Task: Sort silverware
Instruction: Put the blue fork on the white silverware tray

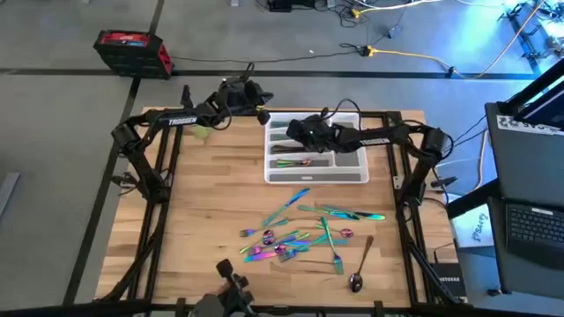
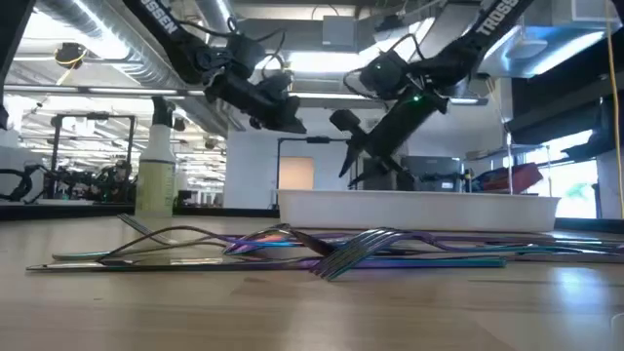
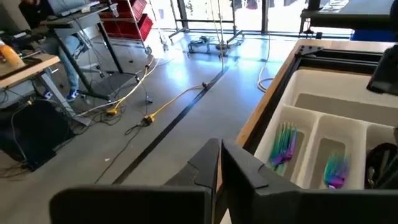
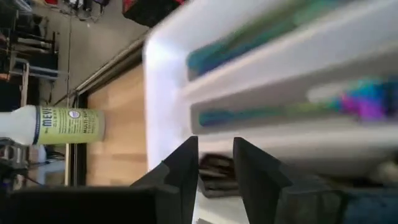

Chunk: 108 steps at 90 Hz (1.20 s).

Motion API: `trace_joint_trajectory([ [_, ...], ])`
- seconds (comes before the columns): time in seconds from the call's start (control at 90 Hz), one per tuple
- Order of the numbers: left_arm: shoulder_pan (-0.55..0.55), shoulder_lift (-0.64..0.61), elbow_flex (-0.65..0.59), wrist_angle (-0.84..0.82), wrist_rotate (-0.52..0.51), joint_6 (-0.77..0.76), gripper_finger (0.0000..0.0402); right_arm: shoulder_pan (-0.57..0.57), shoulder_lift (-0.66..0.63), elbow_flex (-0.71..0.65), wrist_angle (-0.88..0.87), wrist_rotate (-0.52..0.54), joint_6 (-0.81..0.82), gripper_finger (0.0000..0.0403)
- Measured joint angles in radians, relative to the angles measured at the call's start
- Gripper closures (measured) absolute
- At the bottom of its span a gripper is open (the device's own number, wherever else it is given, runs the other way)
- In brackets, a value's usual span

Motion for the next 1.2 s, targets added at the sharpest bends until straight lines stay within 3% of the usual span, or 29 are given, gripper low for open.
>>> trace_joint_trajectory([
  [0.122,0.0,0.0,0.0,-0.006,0.003,-0.004,0.0399,-0.014,0.0,0.043,-0.022,0.015,-0.173,0.0317],
  [0.278,-0.003,0.0,0.0,-0.045,0.027,0.005,0.0399,-0.019,0.0,0.142,-0.102,-0.008,-0.64,0.0317],
  [0.367,-0.009,-0.002,0.0,-0.107,0.068,0.041,0.0399,0.006,0.0,0.232,-0.261,-0.049,-0.97,0.0317],
  [0.489,-0.026,-0.005,0.0,-0.197,0.207,0.117,0.0399,0.074,0.0,0.38,-0.56,-0.076,-1.438,0.0317],
  [0.578,-0.052,-0.006,0.0,-0.246,0.203,0.079,0.0399,0.124,-0.001,0.447,-0.747,-0.107,-1.647,0.0317],
  [0.678,-0.103,-0.014,-0.003,-0.322,0.185,0.057,0.0399,0.157,-0.015,0.458,-0.887,-0.298,-1.679,0.0317],
  [0.744,-0.167,-0.042,-0.019,-0.363,0.14,0.07,0.0401,0.184,-0.038,0.426,-0.862,-0.426,-1.623,0.0317],
  [0.8,-0.236,-0.07,-0.036,-0.381,0.089,0.072,0.0401,0.218,-0.062,0.387,-0.803,-0.468,-1.591,0.0317],
  [0.933,-0.394,-0.131,-0.101,-0.398,-0.016,-0.042,0.0401,0.333,-0.108,0.318,-0.7,-0.453,-1.586,0.0317],
  [1.1,-0.567,-0.193,-0.285,-0.154,-0.139,-0.325,0.0402,0.479,-0.144,0.256,-0.638,-0.326,-1.579,0.0317],
  [1.2,-0.668,-0.191,-0.353,-0.102,-0.167,-0.425,0.0401,0.519,-0.163,0.223,-0.579,-0.318,-1.533,0.0317],
])
